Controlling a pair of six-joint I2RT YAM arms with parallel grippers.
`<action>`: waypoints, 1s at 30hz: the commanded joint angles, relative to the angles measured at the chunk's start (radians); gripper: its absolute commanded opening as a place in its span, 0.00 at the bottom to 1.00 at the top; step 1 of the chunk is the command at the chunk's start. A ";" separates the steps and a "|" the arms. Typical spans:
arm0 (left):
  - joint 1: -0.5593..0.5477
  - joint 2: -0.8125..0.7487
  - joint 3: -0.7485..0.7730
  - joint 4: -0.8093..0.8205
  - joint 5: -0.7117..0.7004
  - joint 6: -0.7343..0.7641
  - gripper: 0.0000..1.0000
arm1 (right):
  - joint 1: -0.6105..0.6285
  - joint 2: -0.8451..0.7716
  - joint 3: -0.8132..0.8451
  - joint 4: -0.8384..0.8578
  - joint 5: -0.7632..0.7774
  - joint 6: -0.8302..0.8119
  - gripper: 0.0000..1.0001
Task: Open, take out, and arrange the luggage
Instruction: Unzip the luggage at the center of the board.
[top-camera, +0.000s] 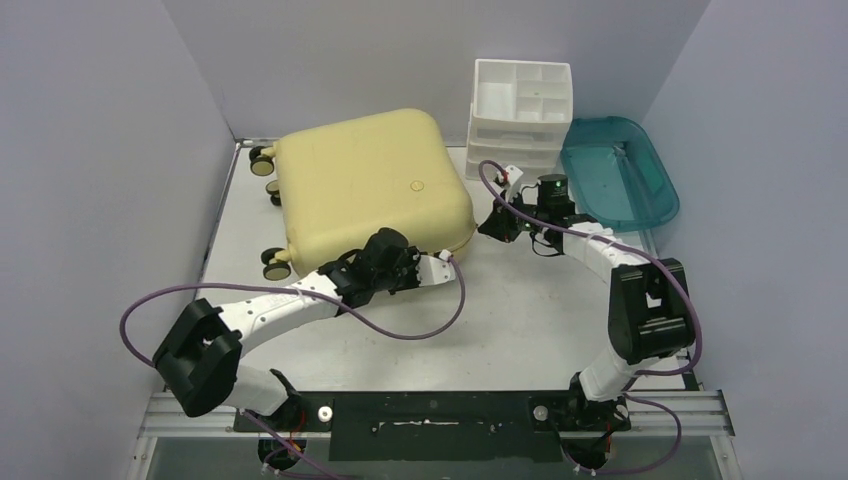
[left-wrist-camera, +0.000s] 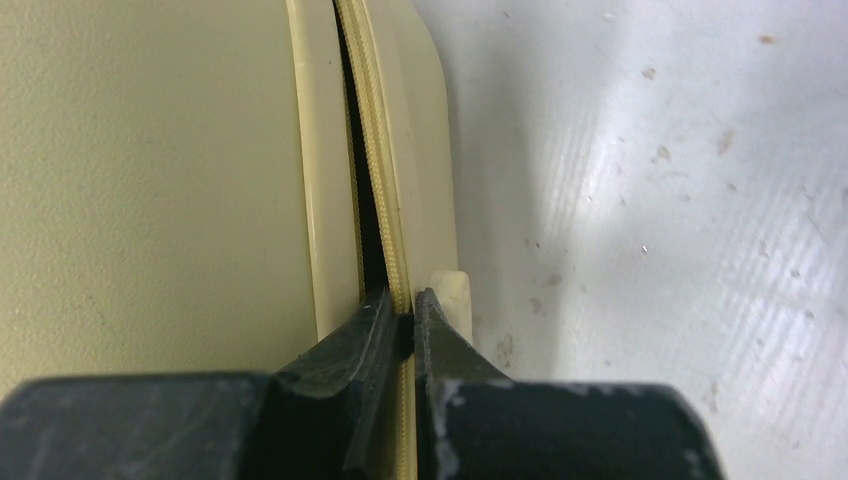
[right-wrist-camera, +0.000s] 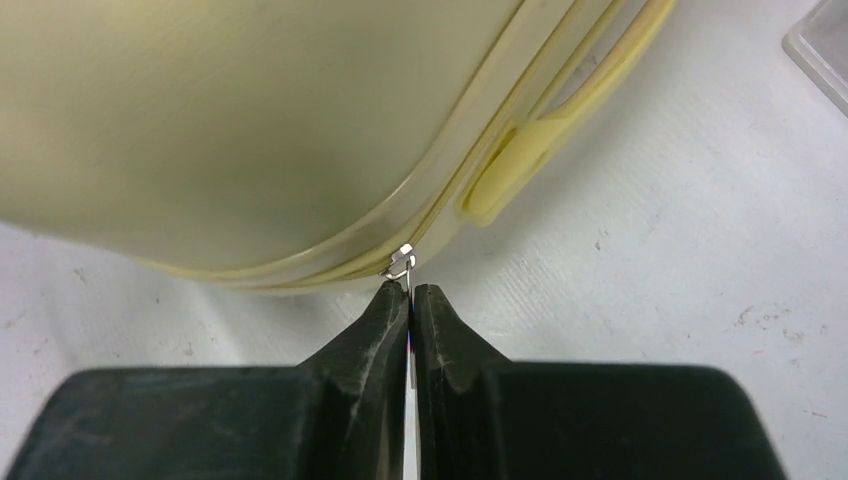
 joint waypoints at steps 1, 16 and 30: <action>0.033 -0.112 -0.100 -0.325 0.055 0.041 0.00 | -0.063 0.053 0.104 0.001 0.245 -0.018 0.00; 0.060 -0.332 -0.217 -0.573 0.239 0.216 0.00 | 0.034 0.331 0.408 0.077 0.550 0.105 0.00; 0.187 -0.526 -0.282 -0.724 0.226 0.259 0.00 | 0.055 0.756 1.045 -0.189 0.450 0.039 0.00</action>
